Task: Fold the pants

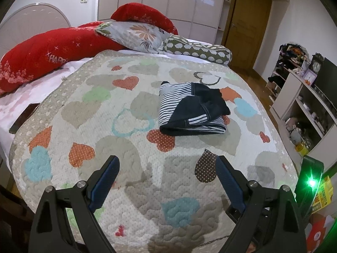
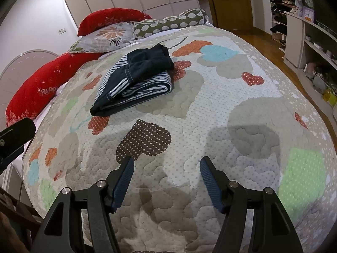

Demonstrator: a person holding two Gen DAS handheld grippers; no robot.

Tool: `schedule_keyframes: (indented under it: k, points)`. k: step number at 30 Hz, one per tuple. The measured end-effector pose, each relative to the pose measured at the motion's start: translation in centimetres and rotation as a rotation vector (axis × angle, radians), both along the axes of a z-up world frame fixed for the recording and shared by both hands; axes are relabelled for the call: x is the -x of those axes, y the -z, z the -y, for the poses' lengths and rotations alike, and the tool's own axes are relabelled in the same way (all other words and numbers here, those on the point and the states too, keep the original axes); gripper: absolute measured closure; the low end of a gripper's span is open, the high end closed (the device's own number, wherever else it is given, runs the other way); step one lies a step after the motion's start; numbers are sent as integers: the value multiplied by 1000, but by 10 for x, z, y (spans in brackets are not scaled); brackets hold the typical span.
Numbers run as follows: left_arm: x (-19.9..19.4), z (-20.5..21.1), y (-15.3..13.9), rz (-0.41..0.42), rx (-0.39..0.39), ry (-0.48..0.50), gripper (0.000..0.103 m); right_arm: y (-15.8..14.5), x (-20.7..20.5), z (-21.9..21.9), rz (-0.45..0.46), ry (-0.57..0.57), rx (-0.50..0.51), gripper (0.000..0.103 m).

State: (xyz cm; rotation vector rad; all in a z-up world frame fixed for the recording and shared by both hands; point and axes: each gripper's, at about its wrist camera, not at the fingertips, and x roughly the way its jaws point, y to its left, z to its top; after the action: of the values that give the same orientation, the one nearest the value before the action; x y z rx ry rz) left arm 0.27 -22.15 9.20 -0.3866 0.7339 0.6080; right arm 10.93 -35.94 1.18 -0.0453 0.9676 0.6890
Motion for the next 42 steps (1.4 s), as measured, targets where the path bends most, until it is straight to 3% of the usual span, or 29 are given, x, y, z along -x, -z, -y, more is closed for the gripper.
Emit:
schedule_keyframes:
  k: [42]
  points:
    - [1,-4,11,-37,13,17,12,4,6,-5,23,-12,33,28]
